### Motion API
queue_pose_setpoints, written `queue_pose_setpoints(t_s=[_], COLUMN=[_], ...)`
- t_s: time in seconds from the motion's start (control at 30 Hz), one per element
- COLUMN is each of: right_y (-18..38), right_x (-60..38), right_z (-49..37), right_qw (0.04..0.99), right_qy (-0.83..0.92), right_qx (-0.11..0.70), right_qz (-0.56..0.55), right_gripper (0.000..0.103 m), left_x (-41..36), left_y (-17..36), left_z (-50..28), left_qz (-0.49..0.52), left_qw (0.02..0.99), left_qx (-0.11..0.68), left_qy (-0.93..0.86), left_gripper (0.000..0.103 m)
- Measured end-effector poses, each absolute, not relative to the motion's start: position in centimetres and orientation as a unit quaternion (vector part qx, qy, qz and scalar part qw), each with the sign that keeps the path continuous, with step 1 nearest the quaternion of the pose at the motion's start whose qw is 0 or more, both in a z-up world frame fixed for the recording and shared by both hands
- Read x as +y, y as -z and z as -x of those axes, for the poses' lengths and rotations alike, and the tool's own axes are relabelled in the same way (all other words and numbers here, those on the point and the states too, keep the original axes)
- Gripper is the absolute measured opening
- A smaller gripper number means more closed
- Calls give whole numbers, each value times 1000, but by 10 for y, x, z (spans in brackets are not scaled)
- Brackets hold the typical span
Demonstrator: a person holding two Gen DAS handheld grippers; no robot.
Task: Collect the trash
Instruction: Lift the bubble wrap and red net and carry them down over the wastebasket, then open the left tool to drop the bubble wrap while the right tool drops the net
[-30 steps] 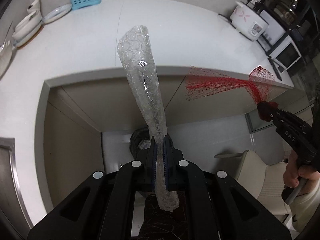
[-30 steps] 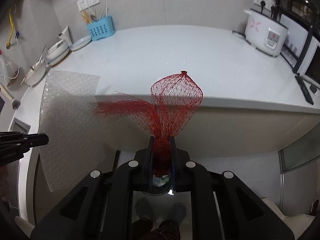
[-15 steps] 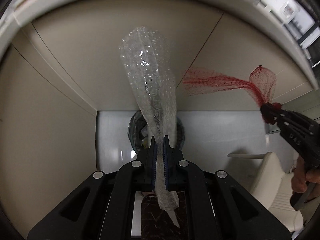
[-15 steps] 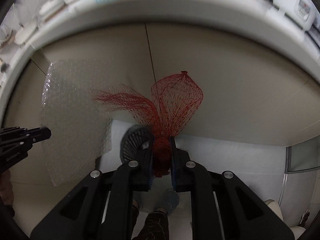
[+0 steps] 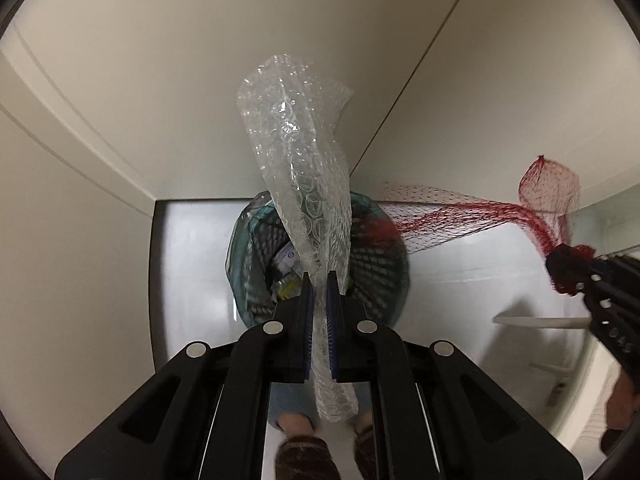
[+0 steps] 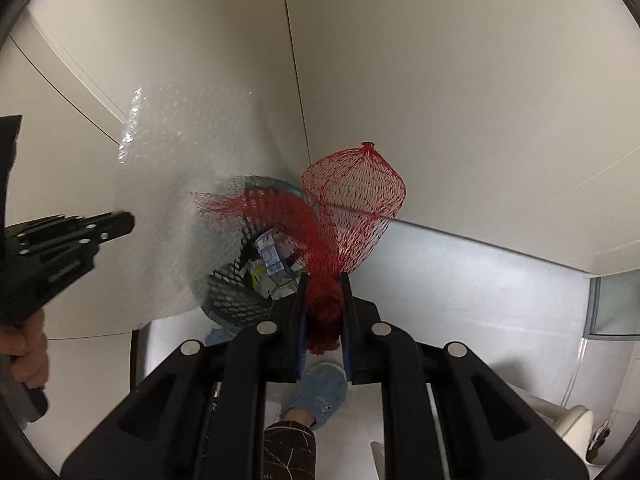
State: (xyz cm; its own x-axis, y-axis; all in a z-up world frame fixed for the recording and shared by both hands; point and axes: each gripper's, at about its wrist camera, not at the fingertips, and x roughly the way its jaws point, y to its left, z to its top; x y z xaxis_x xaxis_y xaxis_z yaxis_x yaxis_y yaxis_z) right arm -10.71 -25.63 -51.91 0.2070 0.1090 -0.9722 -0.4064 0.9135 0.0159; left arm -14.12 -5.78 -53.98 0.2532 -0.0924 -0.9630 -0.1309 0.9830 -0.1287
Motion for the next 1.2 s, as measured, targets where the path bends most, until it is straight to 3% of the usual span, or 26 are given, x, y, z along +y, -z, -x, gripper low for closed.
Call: queue_pose_setpoints(t_s=[0.67,0.83,0.9,1.2], right_y=[566,565,564,565], right_x=[-259,-260,-260,-251], right_z=[90,90,91,100], right_qw=[762,764,764,766], right_qy=[-151,-150,-149,-157], right_qx=[621,620,619,616], right_qz=[99,101,101,99], right_gripper=[12,12,12,12], left_x=[-85,-81,-80,-64], left_y=[665,664,659,617], left_z=[141,134,134,147], left_qz=[61,60,61,61], left_qw=[758,764,767,786], left_qx=[649,642,638,615], left_qy=[24,18,12,-17], left_gripper=[5,10,39,76])
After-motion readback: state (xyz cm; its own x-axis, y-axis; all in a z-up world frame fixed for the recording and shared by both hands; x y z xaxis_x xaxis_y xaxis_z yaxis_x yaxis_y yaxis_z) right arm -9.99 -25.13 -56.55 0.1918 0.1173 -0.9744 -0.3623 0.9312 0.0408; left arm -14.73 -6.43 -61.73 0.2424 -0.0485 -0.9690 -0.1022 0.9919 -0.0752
